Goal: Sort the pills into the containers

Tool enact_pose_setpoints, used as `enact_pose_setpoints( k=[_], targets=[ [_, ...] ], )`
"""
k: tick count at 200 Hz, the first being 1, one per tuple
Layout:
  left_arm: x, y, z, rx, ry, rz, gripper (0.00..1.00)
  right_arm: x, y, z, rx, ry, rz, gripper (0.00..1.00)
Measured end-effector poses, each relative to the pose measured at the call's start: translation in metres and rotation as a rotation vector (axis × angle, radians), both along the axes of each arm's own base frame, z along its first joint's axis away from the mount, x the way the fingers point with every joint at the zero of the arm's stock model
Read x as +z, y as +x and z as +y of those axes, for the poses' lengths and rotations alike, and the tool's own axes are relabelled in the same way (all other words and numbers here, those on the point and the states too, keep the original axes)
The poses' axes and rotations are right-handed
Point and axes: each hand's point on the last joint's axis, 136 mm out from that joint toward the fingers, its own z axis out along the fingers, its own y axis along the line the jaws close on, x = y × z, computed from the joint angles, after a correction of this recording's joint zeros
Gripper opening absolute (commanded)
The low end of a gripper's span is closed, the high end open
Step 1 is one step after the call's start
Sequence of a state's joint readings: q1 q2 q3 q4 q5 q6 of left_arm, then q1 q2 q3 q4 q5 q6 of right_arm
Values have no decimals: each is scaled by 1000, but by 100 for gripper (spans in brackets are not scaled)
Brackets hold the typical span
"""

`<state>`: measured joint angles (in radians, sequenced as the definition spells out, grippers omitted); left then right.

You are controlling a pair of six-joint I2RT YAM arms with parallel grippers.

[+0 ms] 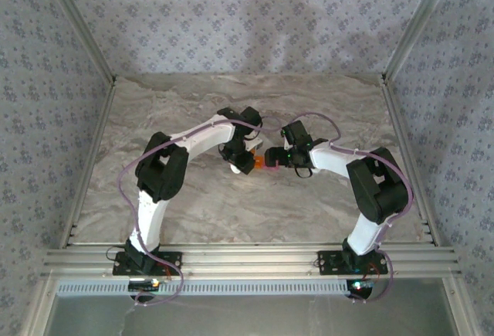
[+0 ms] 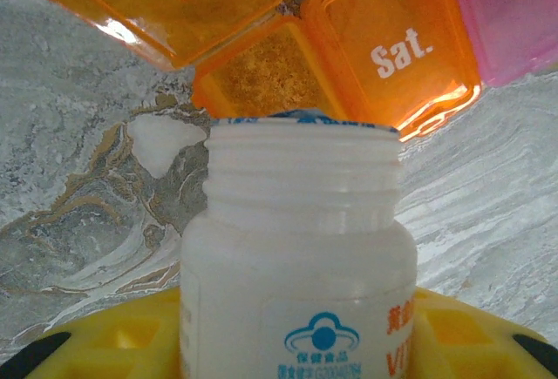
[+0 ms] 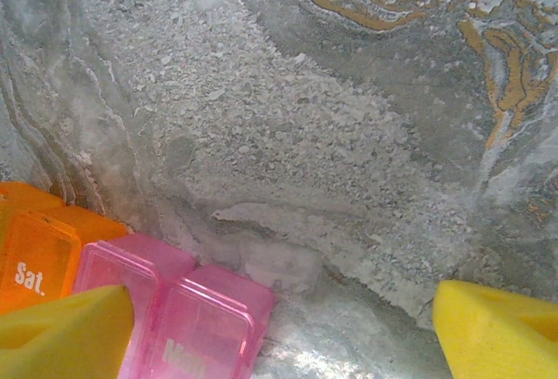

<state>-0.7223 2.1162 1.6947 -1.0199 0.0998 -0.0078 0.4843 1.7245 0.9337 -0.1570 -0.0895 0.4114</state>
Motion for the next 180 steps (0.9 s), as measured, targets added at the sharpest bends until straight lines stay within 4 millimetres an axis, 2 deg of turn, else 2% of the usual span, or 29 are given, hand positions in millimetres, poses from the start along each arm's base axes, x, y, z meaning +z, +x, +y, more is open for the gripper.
enact_pose_setpoints(
  k=[98, 180],
  targets=[
    [1, 11, -5, 2, 2, -16, 0, 0, 0, 0, -3, 3, -2, 90],
    [1, 6, -2, -9, 25, 10, 0, 0, 0, 0, -3, 3, -3, 90]
  ],
)
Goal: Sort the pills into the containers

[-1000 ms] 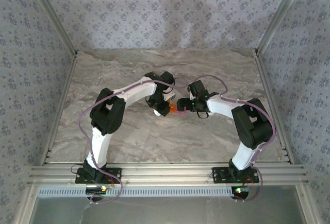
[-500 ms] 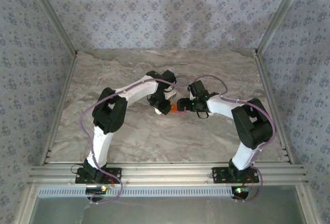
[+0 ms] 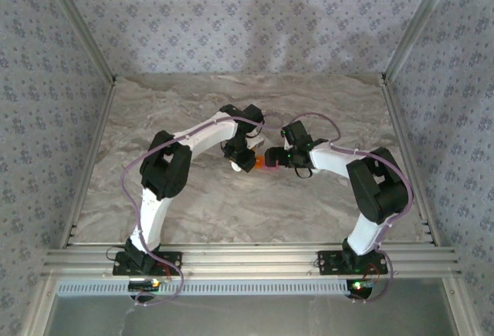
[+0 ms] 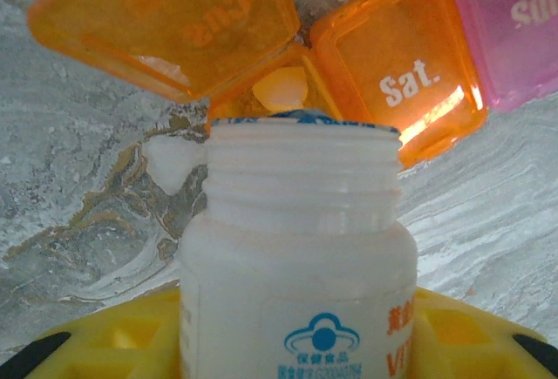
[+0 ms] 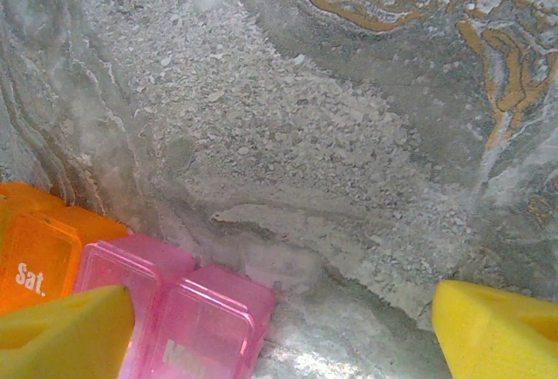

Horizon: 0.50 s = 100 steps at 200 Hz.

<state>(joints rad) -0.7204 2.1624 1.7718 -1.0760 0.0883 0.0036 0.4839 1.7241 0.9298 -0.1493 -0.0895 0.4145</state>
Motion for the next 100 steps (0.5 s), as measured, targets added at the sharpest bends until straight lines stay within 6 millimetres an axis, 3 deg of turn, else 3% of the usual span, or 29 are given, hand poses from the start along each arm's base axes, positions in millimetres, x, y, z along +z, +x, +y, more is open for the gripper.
enact_pose_setpoints(
  k=[100],
  targets=[
    [0, 0, 2, -1, 1, 9, 0, 0, 0, 0, 0, 1, -1, 90]
  ],
)
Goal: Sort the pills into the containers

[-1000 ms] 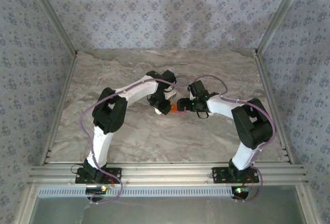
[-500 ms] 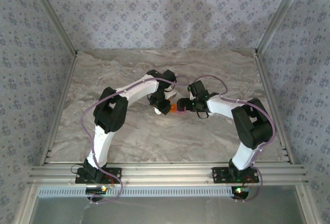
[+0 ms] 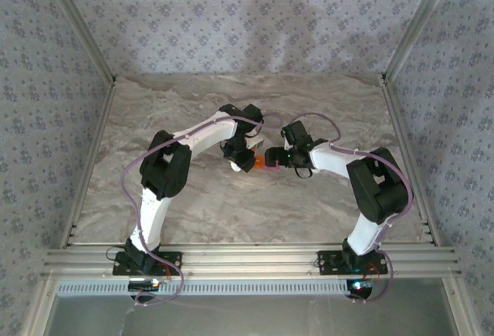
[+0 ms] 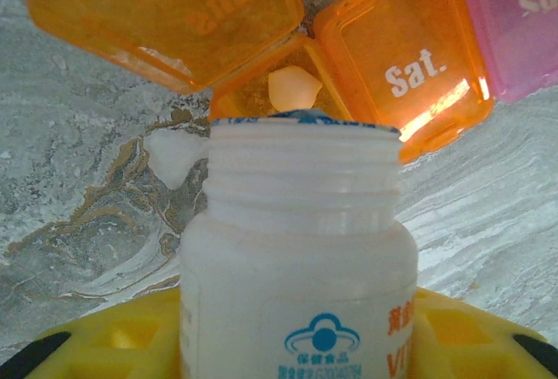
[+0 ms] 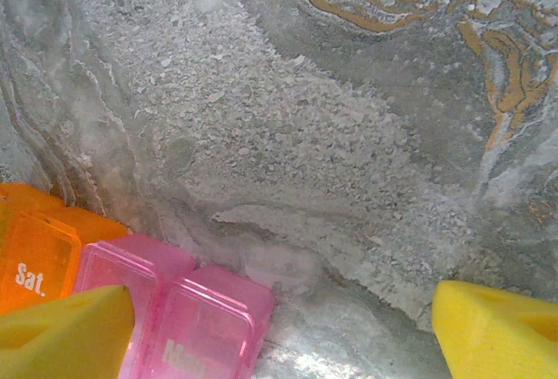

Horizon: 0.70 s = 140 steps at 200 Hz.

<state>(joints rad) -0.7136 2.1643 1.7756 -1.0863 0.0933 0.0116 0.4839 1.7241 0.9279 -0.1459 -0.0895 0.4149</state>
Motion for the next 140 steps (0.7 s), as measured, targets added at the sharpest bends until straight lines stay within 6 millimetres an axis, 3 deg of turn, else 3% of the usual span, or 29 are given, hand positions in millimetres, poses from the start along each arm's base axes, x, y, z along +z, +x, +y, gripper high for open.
enact_pose_setpoints(
  k=[140],
  targets=[
    [1, -2, 0, -6, 27, 46, 0, 0, 0, 0, -6, 4, 1, 90]
  ],
)
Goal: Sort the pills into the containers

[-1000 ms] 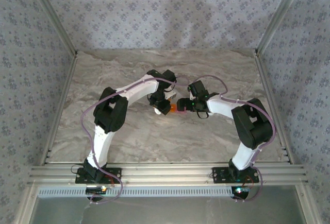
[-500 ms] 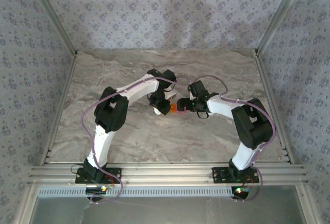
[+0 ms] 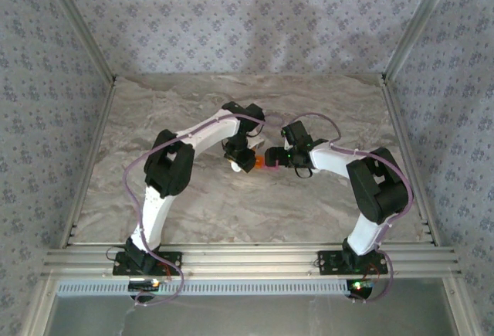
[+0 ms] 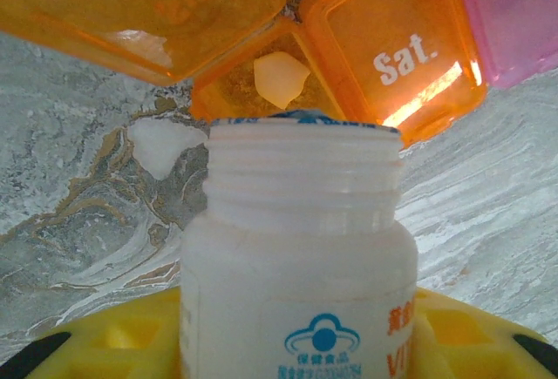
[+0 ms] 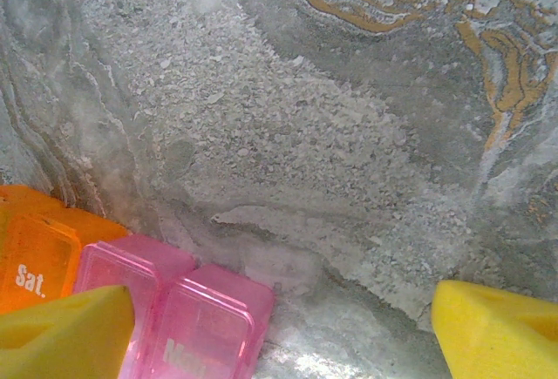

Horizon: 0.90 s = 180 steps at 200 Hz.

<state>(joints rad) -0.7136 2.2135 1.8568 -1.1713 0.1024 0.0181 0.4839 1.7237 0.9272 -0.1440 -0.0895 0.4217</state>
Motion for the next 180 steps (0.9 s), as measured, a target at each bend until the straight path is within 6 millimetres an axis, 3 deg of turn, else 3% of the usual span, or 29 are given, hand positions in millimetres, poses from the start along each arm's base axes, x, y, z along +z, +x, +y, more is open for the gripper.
enact_pose_setpoints(
  k=[180],
  targets=[
    [-1, 6, 2, -30, 39, -6, 0, 0, 1, 0, -5, 5, -2, 90]
  ],
)
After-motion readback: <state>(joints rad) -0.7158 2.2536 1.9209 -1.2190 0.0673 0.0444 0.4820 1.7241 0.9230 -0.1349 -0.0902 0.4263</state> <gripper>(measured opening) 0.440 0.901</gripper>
